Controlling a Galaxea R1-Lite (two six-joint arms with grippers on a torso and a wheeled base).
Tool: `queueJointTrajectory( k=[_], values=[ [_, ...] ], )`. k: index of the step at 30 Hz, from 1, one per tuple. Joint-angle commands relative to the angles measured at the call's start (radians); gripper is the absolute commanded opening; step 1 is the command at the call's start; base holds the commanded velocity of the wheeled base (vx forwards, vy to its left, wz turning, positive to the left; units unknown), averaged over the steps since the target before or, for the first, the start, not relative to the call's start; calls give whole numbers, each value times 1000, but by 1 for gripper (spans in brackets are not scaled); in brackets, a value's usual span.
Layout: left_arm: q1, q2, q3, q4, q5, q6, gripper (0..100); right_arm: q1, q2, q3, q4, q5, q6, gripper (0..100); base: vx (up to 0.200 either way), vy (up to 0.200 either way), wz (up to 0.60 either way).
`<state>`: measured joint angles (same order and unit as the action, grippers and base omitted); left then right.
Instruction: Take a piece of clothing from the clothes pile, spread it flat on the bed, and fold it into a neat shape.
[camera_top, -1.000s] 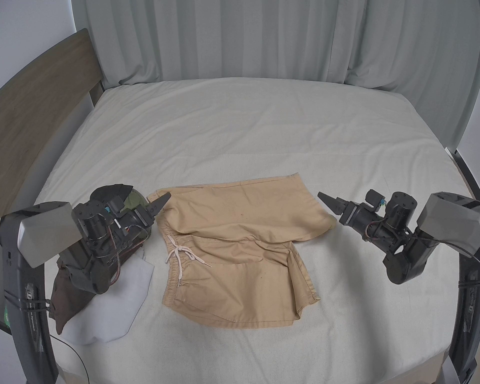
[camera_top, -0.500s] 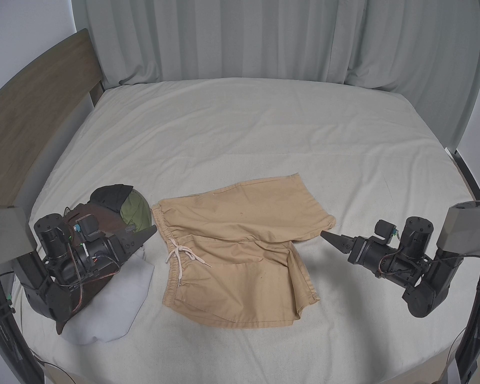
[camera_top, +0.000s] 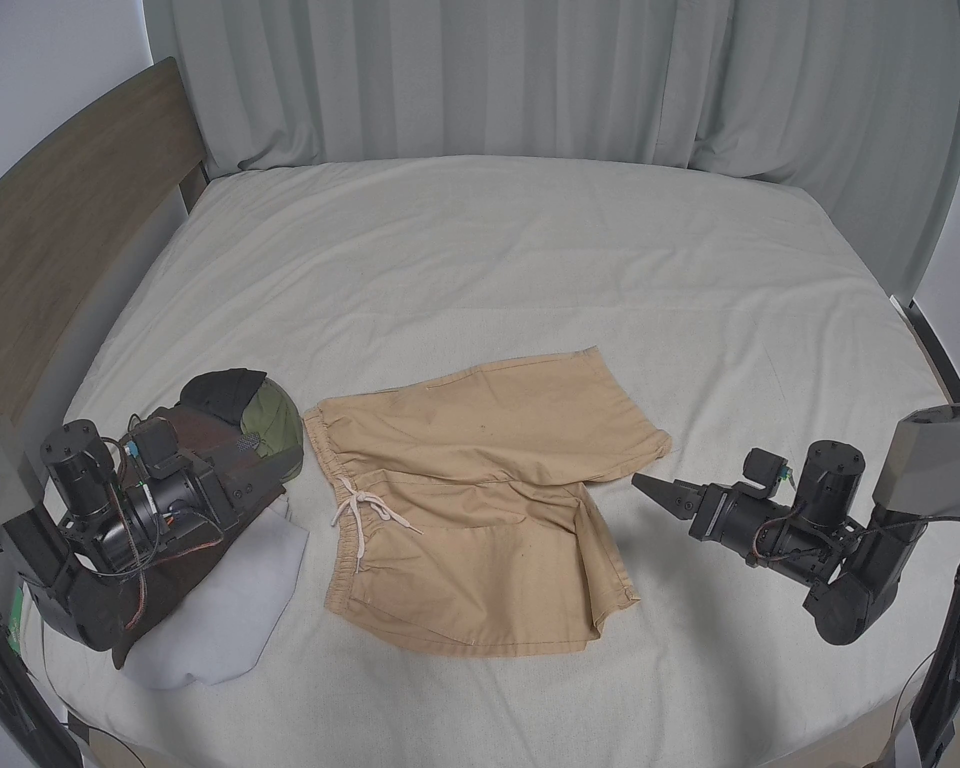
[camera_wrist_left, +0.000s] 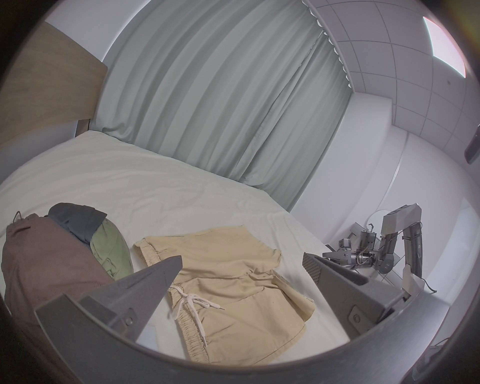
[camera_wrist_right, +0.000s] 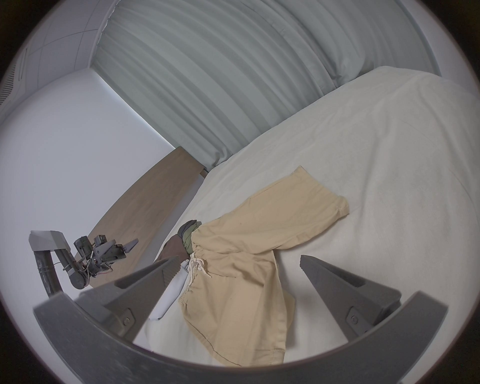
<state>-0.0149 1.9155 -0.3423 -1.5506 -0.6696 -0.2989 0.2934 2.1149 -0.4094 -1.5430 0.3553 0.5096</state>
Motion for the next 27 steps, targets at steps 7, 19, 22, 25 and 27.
queueJointTrajectory(
  k=[7, 19, 22, 25, 27],
  values=[
    [16, -35, 83, 0, -140, 93, 100, 41, 22, 63, 0, 1, 3, 100, 0, 0, 0],
    [10, -24, 132, 0, -183, 296, 100, 39, 57, 95, 0, -3, 9, 100, 0, 0, 0],
    [7, -23, 140, 0, -183, 307, 100, 35, 86, 118, 0, 1, 9, 100, 0, 0, 0],
    [7, -23, 140, 0, -183, 323, 100, 35, 102, 135, 0, 2, 9, 100, 0, 0, 0],
    [7, -23, 140, 0, -183, 337, 100, 36, 106, 136, 0, 4, 10, 100, 0, 0, 0]
  ],
)
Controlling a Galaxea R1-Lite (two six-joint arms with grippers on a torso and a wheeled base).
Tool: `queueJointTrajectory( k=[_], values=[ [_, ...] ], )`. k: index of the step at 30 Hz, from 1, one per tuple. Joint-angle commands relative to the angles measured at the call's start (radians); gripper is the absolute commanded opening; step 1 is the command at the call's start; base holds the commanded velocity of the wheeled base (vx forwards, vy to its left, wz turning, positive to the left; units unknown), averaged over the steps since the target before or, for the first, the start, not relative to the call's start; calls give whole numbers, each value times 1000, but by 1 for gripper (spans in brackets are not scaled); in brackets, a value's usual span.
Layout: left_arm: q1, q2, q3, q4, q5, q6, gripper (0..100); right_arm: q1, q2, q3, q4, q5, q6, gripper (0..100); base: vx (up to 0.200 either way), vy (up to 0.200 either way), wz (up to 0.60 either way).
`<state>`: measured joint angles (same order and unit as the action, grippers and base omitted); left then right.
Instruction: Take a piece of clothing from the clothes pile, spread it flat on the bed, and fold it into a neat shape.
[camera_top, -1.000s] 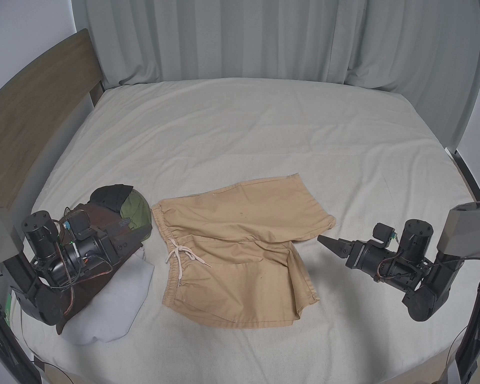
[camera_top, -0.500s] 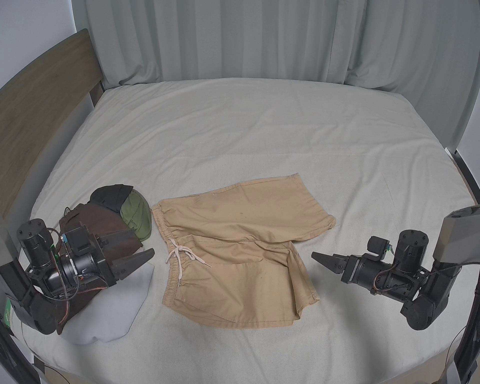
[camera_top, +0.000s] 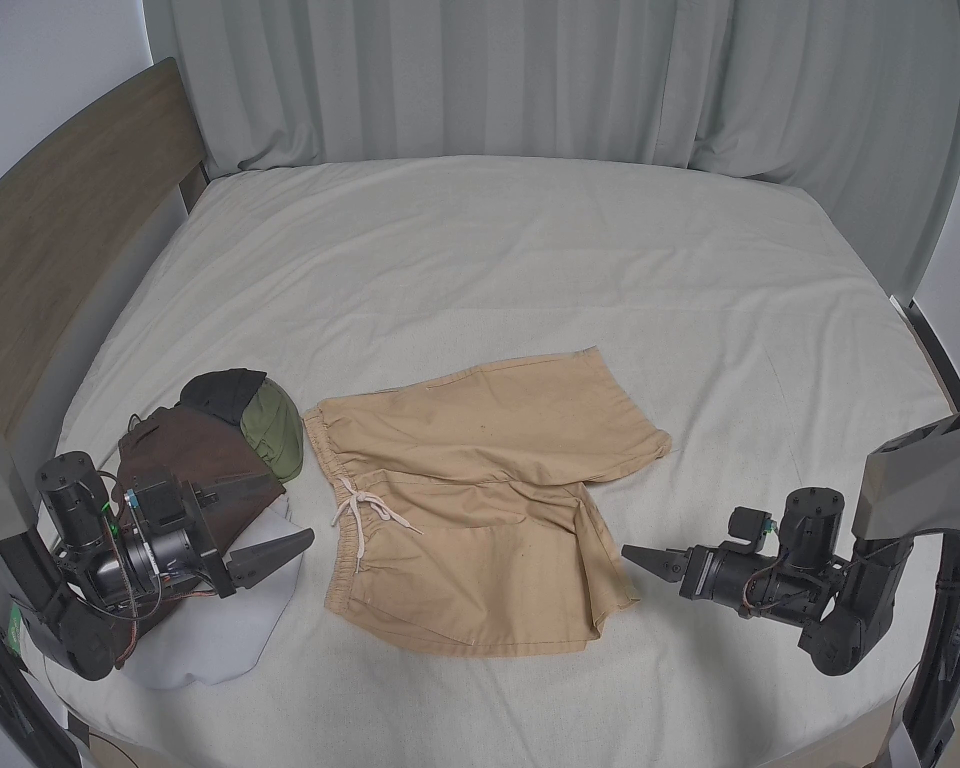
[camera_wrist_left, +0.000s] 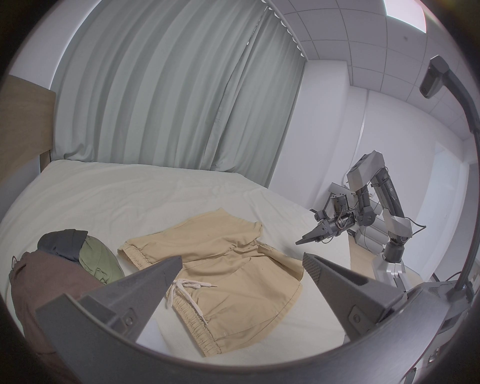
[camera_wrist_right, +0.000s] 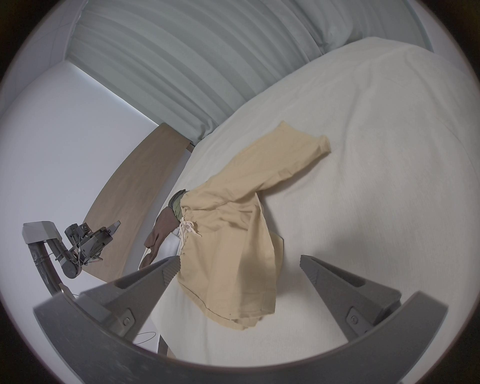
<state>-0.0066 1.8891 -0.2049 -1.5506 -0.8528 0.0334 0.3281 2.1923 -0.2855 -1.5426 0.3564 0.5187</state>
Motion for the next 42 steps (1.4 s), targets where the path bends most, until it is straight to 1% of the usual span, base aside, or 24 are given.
queueJointTrajectory(
  k=[1, 10, 17, 20, 23, 35, 39, 42],
  values=[
    [-1, 5, 2, 0, 0, 5, 100, 2, 29, 12, -1, 3, 3, 100, 0, 0, 0],
    [0, 7, 2, 0, 0, 5, 100, 9, 49, 8, -1, 3, 15, 100, 0, 0, 0],
    [2, 10, 7, 0, 0, 6, 100, 25, 72, 3, -1, 4, 60, 100, 0, 0, 0],
    [2, 18, 7, 0, 0, 10, 100, 48, 73, -6, -1, 3, 107, 100, 0, 0, 0],
    [4, 18, 7, 0, 0, 10, 100, 60, 84, -23, -1, -2, 129, 100, 0, 0, 0],
    [5, 18, 5, 0, 0, 10, 100, 63, 144, -32, -2, -2, 138, 100, 0, 0, 0],
    [5, 18, 5, 0, 0, 10, 100, 78, 142, -29, -2, -2, 178, 100, 0, 0, 0],
    [5, 18, 5, 0, 0, 10, 100, 80, 144, -30, -2, -2, 184, 100, 0, 0, 0]
  ],
)
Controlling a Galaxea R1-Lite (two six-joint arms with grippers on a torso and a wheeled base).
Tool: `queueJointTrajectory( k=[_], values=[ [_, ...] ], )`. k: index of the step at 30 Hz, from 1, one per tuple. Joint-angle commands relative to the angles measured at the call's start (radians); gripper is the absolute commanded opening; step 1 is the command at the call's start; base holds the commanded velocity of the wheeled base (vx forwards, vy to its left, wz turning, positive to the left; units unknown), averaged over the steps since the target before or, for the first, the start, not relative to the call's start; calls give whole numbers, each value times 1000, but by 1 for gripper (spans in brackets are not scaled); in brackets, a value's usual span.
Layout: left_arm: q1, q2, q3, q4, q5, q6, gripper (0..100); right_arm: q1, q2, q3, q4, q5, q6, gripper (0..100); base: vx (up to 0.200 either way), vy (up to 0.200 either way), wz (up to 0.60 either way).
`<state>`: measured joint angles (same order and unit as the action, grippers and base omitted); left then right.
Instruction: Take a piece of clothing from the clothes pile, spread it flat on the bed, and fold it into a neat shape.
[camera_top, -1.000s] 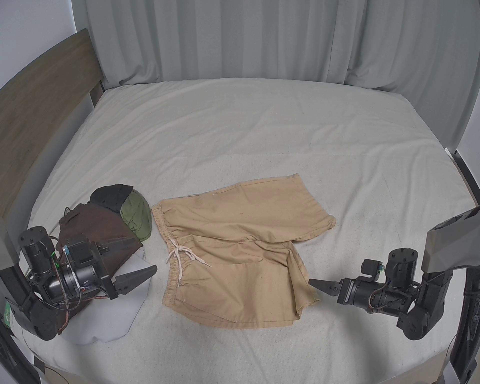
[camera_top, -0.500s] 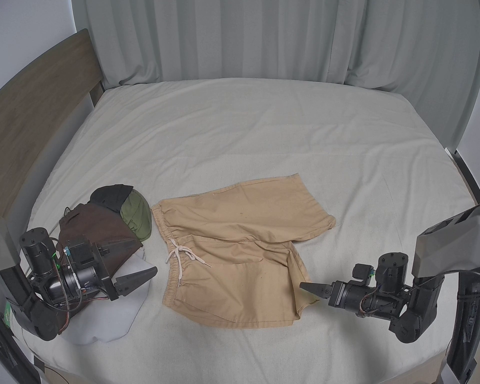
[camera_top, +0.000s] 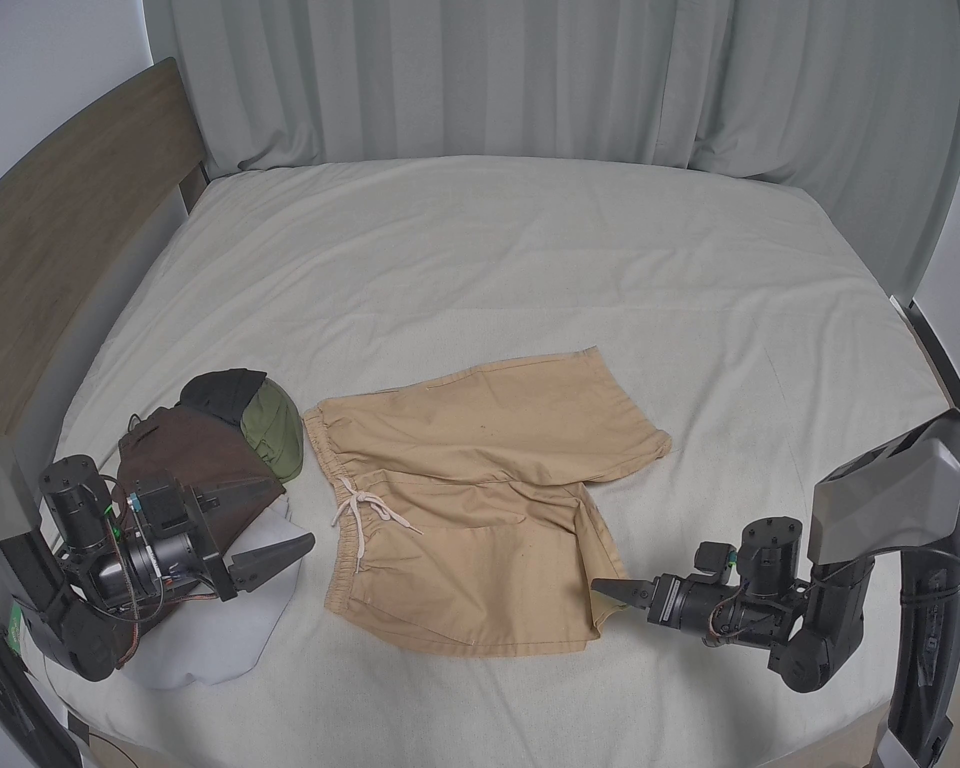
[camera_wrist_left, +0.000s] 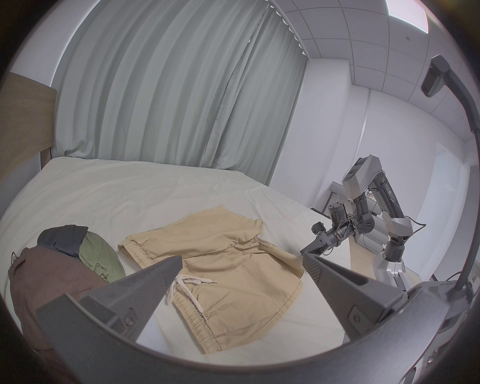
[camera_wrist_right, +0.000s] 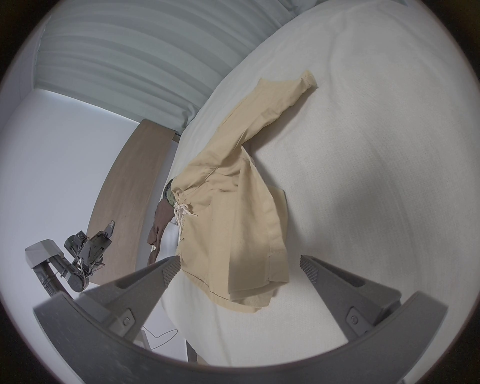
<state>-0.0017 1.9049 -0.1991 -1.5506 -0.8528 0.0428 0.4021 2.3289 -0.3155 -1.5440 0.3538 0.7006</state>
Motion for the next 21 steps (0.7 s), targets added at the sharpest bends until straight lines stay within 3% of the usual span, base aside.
queueJointTrajectory(
  k=[1, 14, 21],
  values=[
    [0, 0, 0, 0, 0, 0, 100, 6, 9, 0, -1, 1, 3, 0, 0, 0, 0],
    [0, 2, 0, 0, 0, 0, 100, -11, 6, 10, -1, -16, -7, 0, 0, 0, 0],
    [0, 2, -2, 0, 1, 0, 100, -91, 6, 1, -1, -36, -101, 0, 0, 0, 0]
  ],
)
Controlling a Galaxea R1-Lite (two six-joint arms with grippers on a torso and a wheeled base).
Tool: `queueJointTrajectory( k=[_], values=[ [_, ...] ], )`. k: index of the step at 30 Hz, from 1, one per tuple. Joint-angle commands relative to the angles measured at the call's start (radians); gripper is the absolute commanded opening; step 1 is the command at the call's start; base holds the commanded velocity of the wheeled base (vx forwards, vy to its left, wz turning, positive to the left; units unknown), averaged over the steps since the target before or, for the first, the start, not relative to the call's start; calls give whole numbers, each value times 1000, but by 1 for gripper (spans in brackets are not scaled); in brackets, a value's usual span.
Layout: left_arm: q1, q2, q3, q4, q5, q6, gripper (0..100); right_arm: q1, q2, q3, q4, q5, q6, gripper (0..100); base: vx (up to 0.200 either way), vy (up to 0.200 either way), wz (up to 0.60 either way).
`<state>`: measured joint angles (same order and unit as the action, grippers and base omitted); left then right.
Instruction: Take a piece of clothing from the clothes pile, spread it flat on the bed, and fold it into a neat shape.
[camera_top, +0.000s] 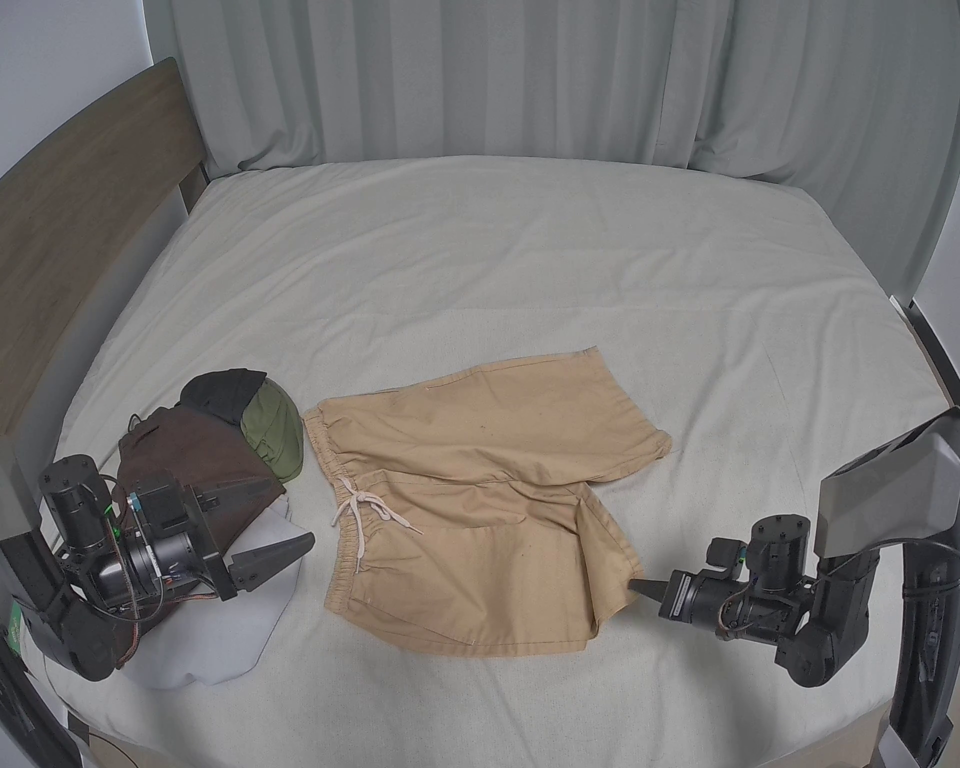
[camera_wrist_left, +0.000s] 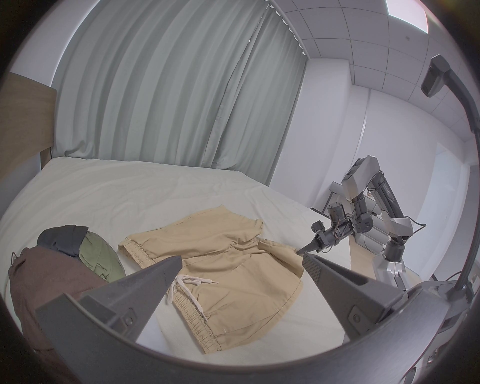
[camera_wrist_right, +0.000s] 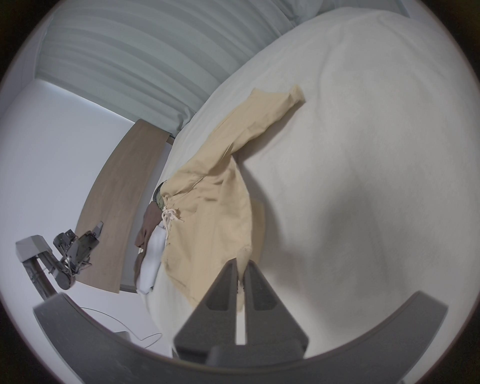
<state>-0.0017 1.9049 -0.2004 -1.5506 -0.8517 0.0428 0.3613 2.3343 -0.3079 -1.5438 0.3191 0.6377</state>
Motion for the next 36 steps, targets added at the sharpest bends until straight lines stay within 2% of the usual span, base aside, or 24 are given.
queueJointTrajectory(
  k=[1, 9, 14, 22, 30, 36],
  values=[
    [0, 2, -2, 0, 0, -1, 100, -67, 0, -10, -1, -2, -58, 0, 0, 0, 0],
    [-1, 3, -1, 0, 0, -3, 100, -140, 23, -53, -1, -5, -142, 0, 0, 0, 0],
    [-1, 2, -1, 0, 2, -3, 100, -140, 39, -77, -1, -40, -147, 0, 0, 0, 0],
    [-1, 3, -1, 0, 2, -4, 100, -142, 37, -89, -1, -43, -147, 0, 0, 0, 0],
    [0, 5, -2, 0, 2, -4, 100, -148, 27, -128, -1, -83, -150, 0, 0, 0, 0],
    [-6, 11, 3, 0, 3, 0, 100, -163, 33, -152, -1, -94, -182, 0, 0, 0, 0]
  ],
)
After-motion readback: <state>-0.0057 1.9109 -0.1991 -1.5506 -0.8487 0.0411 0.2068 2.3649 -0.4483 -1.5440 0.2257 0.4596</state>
